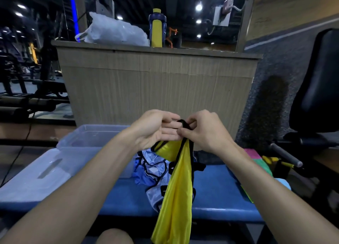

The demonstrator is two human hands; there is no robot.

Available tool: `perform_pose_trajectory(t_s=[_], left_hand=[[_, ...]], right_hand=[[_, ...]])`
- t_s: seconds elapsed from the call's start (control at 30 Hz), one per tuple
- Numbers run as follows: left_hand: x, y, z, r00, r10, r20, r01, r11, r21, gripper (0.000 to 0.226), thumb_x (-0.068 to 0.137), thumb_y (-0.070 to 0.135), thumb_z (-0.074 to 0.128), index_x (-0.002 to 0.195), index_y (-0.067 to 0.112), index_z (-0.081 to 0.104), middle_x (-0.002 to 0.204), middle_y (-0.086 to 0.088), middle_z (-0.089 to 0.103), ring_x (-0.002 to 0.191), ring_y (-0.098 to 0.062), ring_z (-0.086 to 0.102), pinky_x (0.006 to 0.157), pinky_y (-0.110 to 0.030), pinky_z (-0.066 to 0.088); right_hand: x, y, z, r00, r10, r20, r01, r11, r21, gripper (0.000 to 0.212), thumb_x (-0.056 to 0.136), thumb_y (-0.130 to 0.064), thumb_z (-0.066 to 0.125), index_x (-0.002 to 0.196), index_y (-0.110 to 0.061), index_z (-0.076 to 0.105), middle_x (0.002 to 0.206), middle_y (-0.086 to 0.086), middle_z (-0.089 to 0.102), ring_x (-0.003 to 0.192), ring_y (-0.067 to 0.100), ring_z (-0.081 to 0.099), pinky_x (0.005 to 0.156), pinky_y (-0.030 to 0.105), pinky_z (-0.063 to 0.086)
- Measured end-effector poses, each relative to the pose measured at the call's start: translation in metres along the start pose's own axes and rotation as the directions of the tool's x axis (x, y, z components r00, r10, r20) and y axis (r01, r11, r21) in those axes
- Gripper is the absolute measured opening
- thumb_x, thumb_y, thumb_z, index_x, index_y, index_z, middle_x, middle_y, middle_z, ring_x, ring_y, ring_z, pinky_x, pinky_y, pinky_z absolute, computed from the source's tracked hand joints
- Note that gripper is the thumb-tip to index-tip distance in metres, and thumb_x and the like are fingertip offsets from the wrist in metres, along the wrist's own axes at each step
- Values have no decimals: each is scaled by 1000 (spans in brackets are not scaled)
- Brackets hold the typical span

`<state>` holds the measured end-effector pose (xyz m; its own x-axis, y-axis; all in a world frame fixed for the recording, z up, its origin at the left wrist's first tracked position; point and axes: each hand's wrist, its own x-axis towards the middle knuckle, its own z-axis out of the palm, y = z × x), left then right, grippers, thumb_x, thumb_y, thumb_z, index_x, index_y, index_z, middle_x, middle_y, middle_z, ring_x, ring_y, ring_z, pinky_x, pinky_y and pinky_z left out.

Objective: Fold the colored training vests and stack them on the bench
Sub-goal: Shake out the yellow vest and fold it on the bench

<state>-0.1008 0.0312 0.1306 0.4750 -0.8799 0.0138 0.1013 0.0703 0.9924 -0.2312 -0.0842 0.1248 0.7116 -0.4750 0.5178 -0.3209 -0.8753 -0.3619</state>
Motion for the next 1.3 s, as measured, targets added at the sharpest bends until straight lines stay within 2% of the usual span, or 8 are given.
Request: perform_pose_trajectory(t_s=[0.1,0.2,0.3,0.43,0.6,0.77,1.1,1.3], left_hand=[[-15,5,-14,989,25,146,-33,998,53,38,102,2,32,129,2,59,116,-22,72,105,-36,72,82,-45,62],[-22,4,-24,953,302,-2,-278,880,385,33,103,3,38,107,9,70,94,-9,78,85,-23,72,65,-34,59],[-28,-3,-29,800,595,-76,-484,715,505,28,96,-4,50,89,14,70,80,-4,74,69,-14,59,53,-28,46],[-60,-13,-11,562,817,127,-660,350,665,19,89,3,63,87,21,70,81,7,68,63,-20,55,55,-30,43],[-92,-34,18,373,749,548,-734,-123,668,7,91,14,69,98,17,71,103,10,70,85,-13,60,77,-24,46],[-88,-61,23,420,571,706,-602,-407,687,26,96,40,64,115,22,66,113,9,66,90,-14,54,70,-29,49],[-82,-60,4,593,628,504,-413,-300,860,33,91,49,54,118,30,57,100,17,60,81,-8,54,50,-26,45],[-89,-62,19,427,628,651,-566,-376,734,18,95,31,66,112,23,64,117,11,62,87,-13,58,63,-27,48]], right_hand=[[-5,13,-8,996,-77,-33,82,982,170,5,87,-17,73,88,-19,77,74,-3,73,73,10,70,76,35,57],[-3,31,-21,994,-101,48,69,893,444,16,93,-3,66,94,-15,76,84,2,75,79,15,70,84,39,57],[6,37,-42,992,-89,89,24,824,566,19,97,0,61,94,-14,74,88,3,75,81,14,68,82,41,54],[12,29,-58,992,-101,80,45,853,519,18,96,-3,63,90,-14,75,79,8,73,75,15,63,73,37,49],[15,19,-66,984,-144,107,77,876,477,12,93,-7,65,91,-11,76,74,1,69,68,9,58,64,26,45],[14,17,-68,984,-146,104,80,879,470,12,93,-4,65,91,-9,76,73,-1,69,66,6,58,61,21,45],[7,25,-81,984,-153,91,89,865,493,11,94,-5,65,93,-9,75,89,20,73,75,19,65,72,38,51],[9,25,-82,984,-147,95,83,870,486,11,93,-7,66,91,-11,76,78,4,73,69,10,62,64,24,49]])
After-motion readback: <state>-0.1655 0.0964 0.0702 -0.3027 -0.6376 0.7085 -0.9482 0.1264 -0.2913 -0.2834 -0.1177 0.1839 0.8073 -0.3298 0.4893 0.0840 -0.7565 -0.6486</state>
